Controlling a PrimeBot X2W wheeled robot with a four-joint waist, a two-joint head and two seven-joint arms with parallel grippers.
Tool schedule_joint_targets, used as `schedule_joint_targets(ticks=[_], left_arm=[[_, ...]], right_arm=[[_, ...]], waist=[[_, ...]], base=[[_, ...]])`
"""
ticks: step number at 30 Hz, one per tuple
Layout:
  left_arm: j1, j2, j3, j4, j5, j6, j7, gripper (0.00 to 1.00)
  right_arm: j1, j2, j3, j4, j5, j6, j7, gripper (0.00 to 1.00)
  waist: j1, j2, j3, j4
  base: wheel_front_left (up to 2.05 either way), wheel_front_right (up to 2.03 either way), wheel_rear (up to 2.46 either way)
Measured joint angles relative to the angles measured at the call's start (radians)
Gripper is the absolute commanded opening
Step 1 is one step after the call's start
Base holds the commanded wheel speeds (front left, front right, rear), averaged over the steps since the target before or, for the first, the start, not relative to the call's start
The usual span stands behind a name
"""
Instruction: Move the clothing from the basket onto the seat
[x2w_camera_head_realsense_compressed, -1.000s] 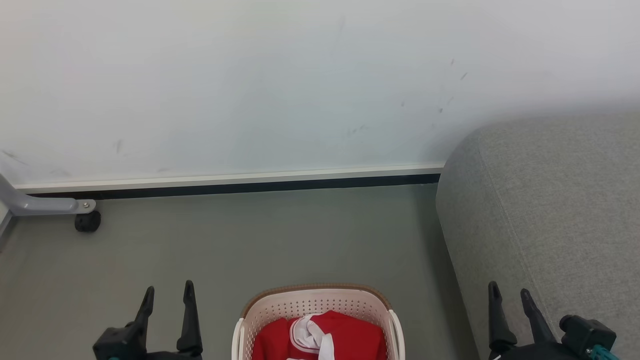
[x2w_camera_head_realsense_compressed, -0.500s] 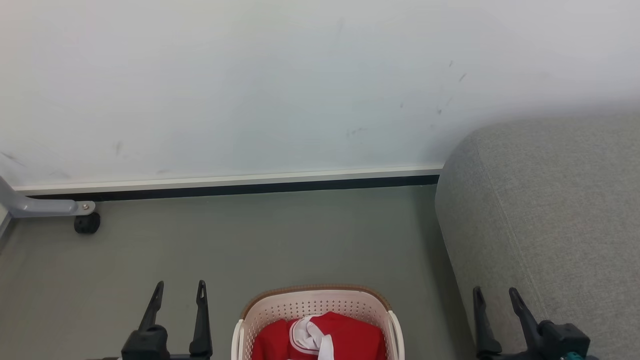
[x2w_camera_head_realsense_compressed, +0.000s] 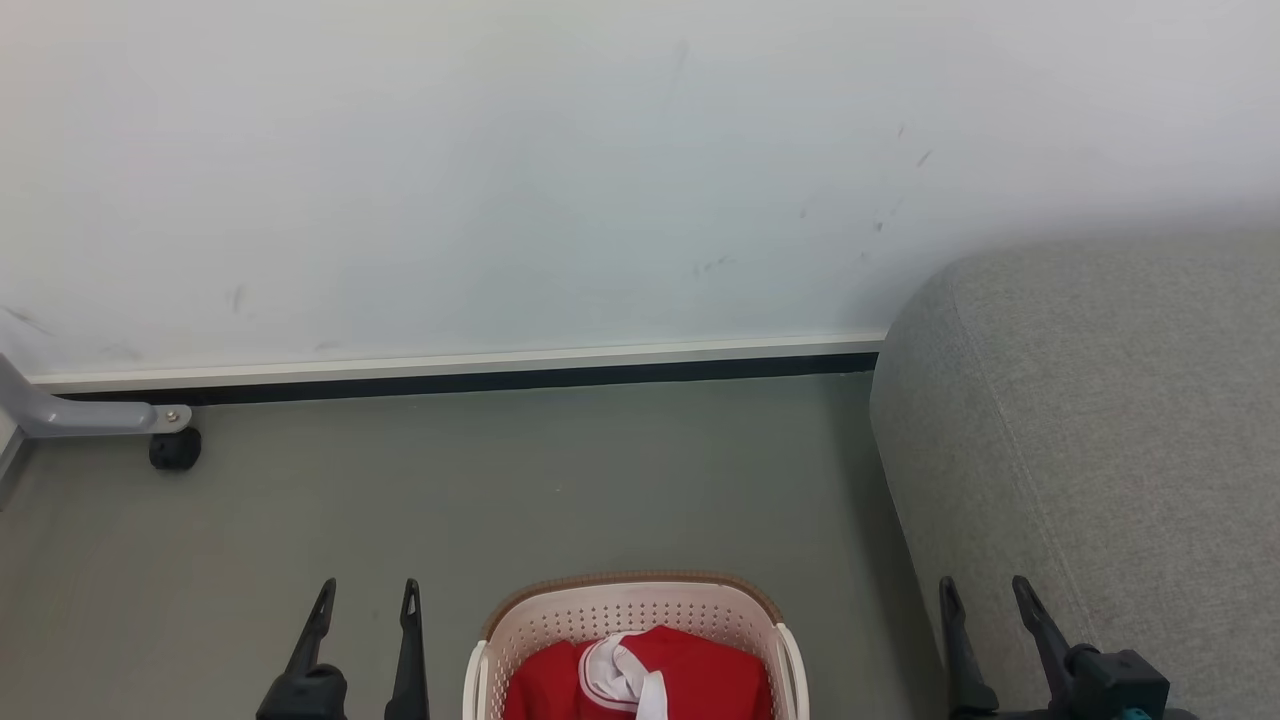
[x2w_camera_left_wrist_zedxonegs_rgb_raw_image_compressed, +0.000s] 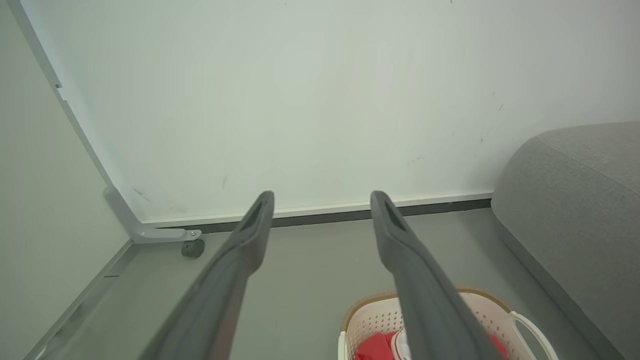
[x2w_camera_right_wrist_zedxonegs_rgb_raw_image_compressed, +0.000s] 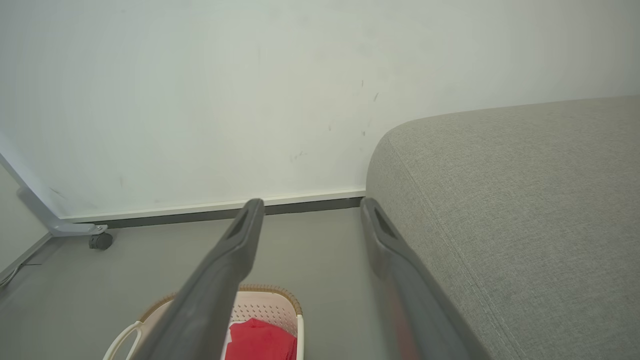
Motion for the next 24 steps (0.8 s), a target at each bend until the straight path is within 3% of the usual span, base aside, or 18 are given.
schedule_joint_targets(ticks=[24], left_arm=[[0.007,-0.002,0.002,-0.004,-0.003,-0.008,0.0,1.0]], right_arm=[[0.004,0.003,-0.01,-0.004,-0.01,0.009,0.0,1.0]], waist=[[0.0,0.0,0.01,-0.003]], base=[[0.0,0.0,0.0]])
